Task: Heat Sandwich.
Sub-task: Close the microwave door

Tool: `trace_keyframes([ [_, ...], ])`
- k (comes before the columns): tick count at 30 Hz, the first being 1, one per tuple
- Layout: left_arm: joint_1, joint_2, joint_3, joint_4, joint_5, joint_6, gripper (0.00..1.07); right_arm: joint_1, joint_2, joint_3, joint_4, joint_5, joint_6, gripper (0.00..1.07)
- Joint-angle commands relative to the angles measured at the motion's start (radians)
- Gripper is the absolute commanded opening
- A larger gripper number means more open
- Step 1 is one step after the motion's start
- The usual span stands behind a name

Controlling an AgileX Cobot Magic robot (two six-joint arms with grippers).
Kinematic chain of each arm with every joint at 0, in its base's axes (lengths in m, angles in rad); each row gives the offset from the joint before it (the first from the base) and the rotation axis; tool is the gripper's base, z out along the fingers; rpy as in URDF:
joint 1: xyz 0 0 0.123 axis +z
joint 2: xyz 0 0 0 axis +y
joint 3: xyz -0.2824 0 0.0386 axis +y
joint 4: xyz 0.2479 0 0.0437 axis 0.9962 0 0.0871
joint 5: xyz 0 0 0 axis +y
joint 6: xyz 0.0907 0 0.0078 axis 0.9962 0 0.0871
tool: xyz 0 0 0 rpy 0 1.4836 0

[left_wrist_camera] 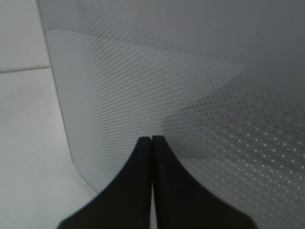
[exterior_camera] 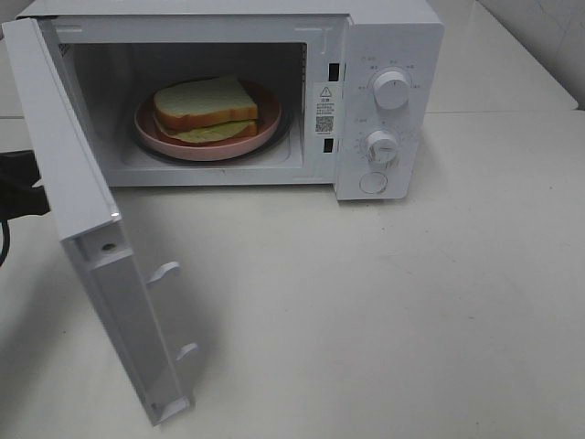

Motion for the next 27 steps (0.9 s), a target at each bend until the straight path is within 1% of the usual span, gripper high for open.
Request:
trace_keyframes([
  [1, -0.056, 0.016, -0.008, -0.047, -0.029, 0.032, 0.00, -0.007, -0.027, 0.003, 0.004, -0.012, -0.009, 0.76],
  [3, -0.093, 0.031, -0.008, -0.104, -0.039, 0.049, 0.00, -0.007, -0.027, 0.003, 0.004, -0.012, -0.009, 0.76],
  [9, -0.141, 0.053, -0.024, -0.132, -0.044, 0.052, 0.00, -0.007, -0.027, 0.003, 0.004, -0.012, -0.009, 0.76],
  [12, -0.183, 0.073, -0.062, -0.154, -0.036, 0.052, 0.00, -0.007, -0.027, 0.003, 0.004, -0.012, -0.009, 0.76],
  [13, -0.183, 0.073, -0.062, -0.154, -0.036, 0.052, 0.00, -0.007, -0.027, 0.003, 0.004, -0.012, -0.009, 0.76],
  [16, -0.222, 0.090, -0.105, -0.174, -0.027, 0.052, 0.00, -0.007, -0.027, 0.003, 0.004, -0.012, -0.009, 0.76],
  [19, -0.242, 0.097, -0.126, -0.189, -0.007, 0.052, 0.00, -0.007, -0.027, 0.003, 0.004, -0.012, -0.009, 0.76],
  [22, -0.286, 0.097, -0.175, -0.250, 0.056, 0.059, 0.00, -0.007, -0.027, 0.003, 0.004, -0.012, -0.009, 0.76],
  [23, -0.286, 0.097, -0.175, -0.250, 0.056, 0.059, 0.00, -0.007, -0.027, 0.003, 0.004, -0.012, -0.009, 0.76],
  [24, -0.294, 0.097, -0.186, -0.268, 0.071, 0.064, 0.00, -0.007, -0.027, 0.003, 0.004, -0.012, -0.009, 0.76],
  [25, -0.316, 0.097, -0.214, -0.306, 0.098, 0.092, 0.00, -0.007, -0.027, 0.003, 0.004, -0.012, -0.009, 0.76],
  [26, -0.327, 0.098, -0.230, -0.322, 0.111, 0.107, 0.00, -0.007, -0.027, 0.003, 0.004, -0.012, -0.009, 0.76],
  [27, -0.327, 0.098, -0.230, -0.322, 0.111, 0.107, 0.00, -0.007, -0.027, 0.003, 0.004, -0.012, -0.009, 0.76],
])
